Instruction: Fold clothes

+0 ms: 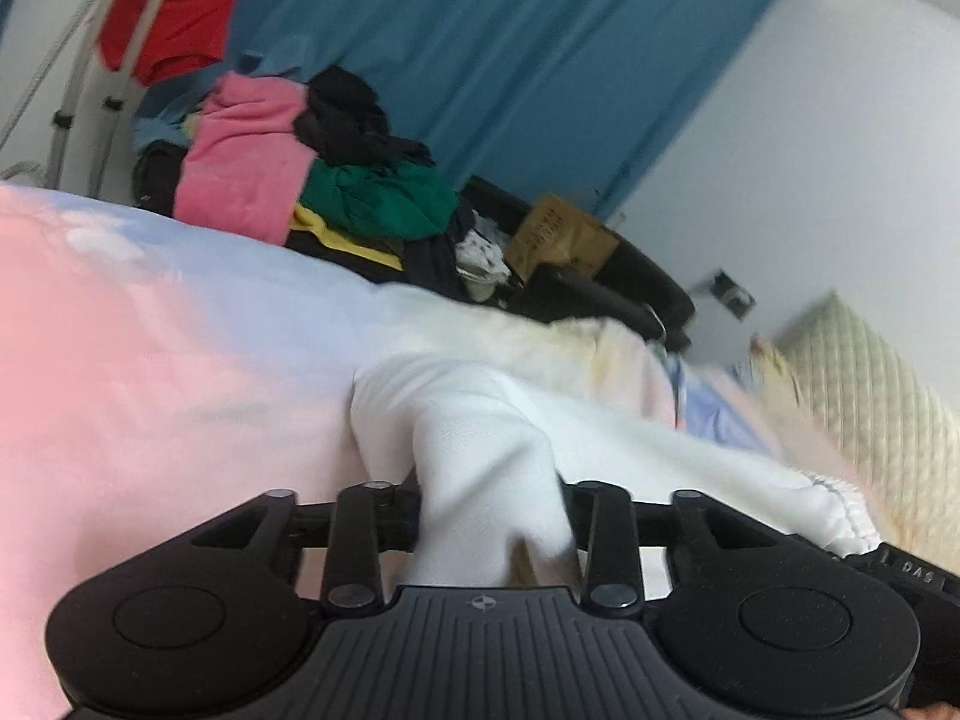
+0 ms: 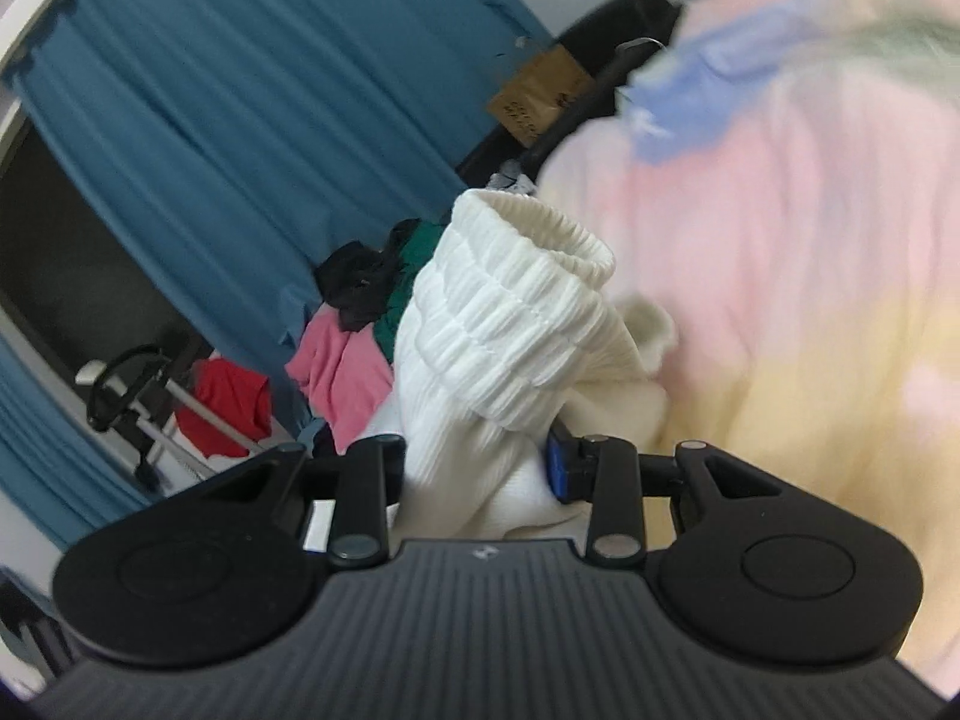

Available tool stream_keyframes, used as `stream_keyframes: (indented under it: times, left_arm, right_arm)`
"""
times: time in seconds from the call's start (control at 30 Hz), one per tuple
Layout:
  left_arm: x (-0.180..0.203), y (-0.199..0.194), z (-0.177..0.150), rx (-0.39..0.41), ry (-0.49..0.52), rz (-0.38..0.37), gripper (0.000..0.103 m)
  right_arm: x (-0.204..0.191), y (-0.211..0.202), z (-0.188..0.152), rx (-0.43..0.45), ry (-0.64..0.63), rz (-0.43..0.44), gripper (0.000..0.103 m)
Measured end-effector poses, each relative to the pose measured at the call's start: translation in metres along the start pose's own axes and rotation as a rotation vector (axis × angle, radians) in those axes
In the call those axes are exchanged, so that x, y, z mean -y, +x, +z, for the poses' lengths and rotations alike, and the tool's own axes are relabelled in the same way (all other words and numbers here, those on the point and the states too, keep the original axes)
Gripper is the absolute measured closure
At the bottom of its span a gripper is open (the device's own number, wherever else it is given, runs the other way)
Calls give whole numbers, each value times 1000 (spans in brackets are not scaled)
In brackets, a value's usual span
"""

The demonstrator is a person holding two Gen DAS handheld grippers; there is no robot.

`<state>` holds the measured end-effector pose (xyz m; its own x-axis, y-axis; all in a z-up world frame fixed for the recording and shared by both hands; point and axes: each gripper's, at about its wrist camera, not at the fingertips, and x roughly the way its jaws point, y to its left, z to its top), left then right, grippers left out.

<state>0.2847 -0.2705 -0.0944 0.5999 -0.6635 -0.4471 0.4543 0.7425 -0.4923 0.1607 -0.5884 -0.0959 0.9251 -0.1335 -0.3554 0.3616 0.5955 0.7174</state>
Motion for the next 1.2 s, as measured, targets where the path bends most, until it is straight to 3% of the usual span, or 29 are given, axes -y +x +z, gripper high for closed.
stream_keyframes:
  times: [0.2, 0.4, 0.57, 0.87, 1.03, 1.1, 1.17, 1.2]
  left_arm:
    - [-30, 6, -36, -60, 37, 28, 50]
    - [-27, -23, -38, -104, 42, 76, 31]
    - [2, -68, -21, -102, 92, 88, 26]
    - [82, -184, 1, 31, 270, 64, 16]
    - [112, -245, -6, 69, 332, 62, 0]
    - [125, -270, -9, 84, 356, 62, 0]
    - [137, -294, -12, 99, 381, 61, 0]
    - [143, -306, -14, 107, 393, 60, 0]
  right_arm:
    - [42, -14, -63, -37, 55, -56, 61]
    - [54, -23, -71, -75, 158, -121, 52]
    - [18, -54, -50, -143, 27, -284, 51]
    - [-48, -152, -15, -46, -122, -242, 51]
    - [-93, -195, -12, 11, -257, -219, 51]
    - [-110, -213, -14, 39, -308, -203, 39]
    - [-124, -232, -21, 68, -362, -174, 14]
    - [-130, -241, -25, 82, -396, -163, 13]
